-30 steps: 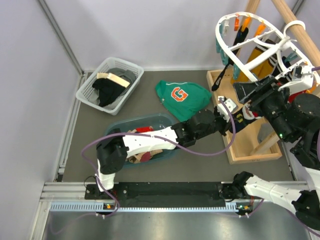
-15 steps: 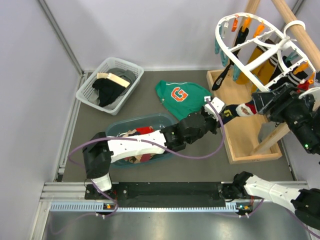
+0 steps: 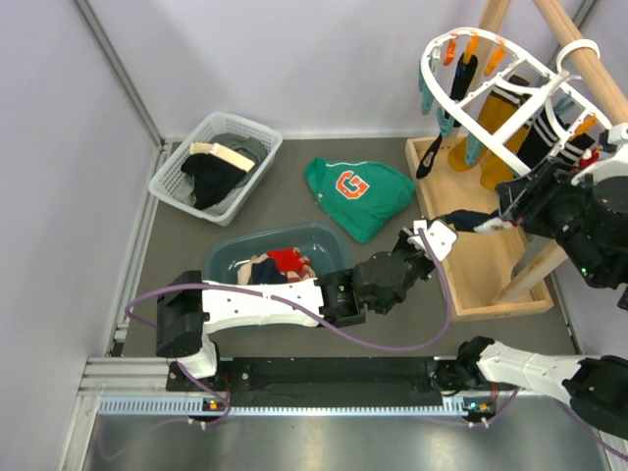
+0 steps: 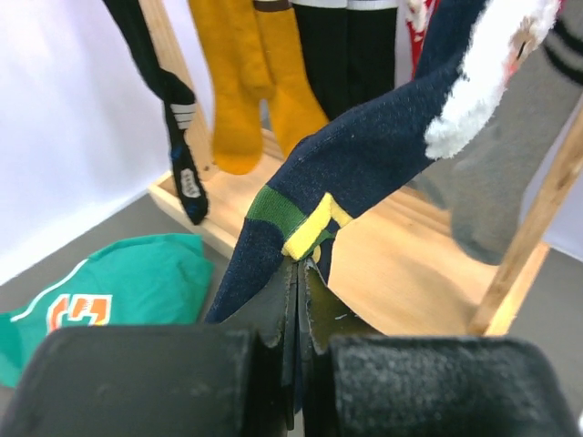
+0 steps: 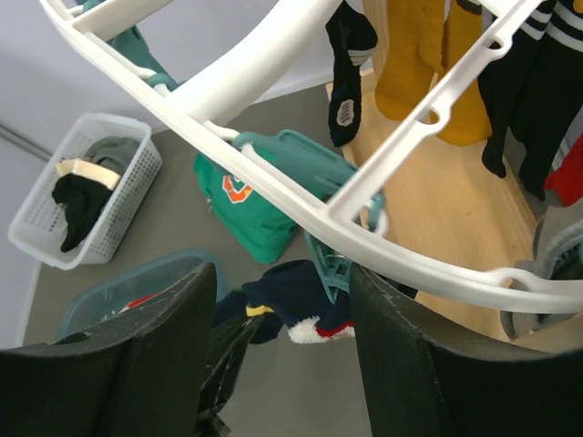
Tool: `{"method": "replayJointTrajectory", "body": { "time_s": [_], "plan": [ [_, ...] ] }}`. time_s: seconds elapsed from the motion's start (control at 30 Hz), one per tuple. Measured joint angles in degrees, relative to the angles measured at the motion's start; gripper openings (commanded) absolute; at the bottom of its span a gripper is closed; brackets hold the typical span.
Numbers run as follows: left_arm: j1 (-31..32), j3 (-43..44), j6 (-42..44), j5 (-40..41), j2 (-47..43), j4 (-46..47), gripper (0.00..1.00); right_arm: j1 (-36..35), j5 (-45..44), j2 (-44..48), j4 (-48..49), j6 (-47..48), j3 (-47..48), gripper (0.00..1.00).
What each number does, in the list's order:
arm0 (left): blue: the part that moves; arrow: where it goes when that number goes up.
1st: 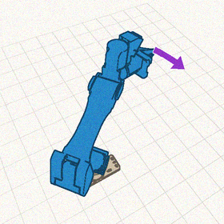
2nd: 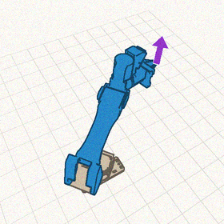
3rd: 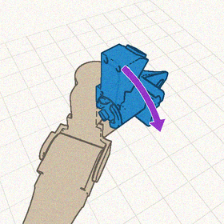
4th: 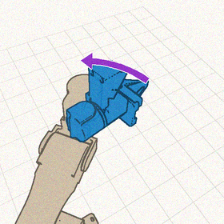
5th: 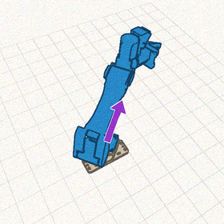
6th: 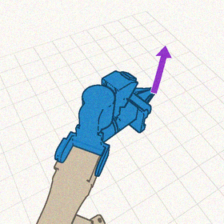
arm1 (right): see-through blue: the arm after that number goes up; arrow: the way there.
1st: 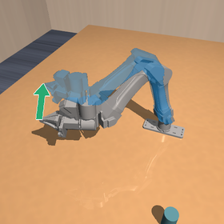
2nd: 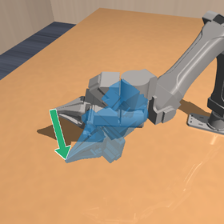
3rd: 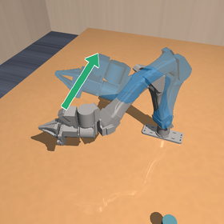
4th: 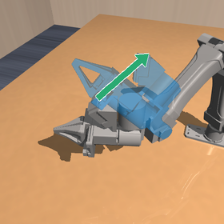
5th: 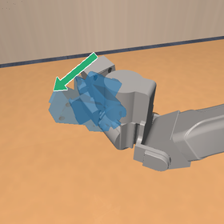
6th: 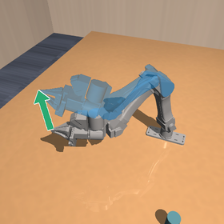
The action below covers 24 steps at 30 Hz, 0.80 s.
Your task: Remove the socks clipped to the hanger
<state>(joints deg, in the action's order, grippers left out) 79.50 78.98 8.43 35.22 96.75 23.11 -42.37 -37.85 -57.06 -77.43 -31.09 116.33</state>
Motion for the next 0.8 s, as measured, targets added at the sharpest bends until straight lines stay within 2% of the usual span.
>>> {"method": "replayJointTrajectory", "body": {
  "time_s": [0.4, 0.8],
  "plan": [
    [0.3, -0.5, 3.8, 2.7, -0.1, 0.9, 0.0, 0.0, -7.4, -4.3, -0.3, -0.4, -0.5, 0.54],
    [0.4, -0.5, 4.8, 3.5, -0.1, 1.0, 0.0, 0.0, -6.3, -4.4, -0.4, -0.5, 3.1, 0.54]
  ]
}}
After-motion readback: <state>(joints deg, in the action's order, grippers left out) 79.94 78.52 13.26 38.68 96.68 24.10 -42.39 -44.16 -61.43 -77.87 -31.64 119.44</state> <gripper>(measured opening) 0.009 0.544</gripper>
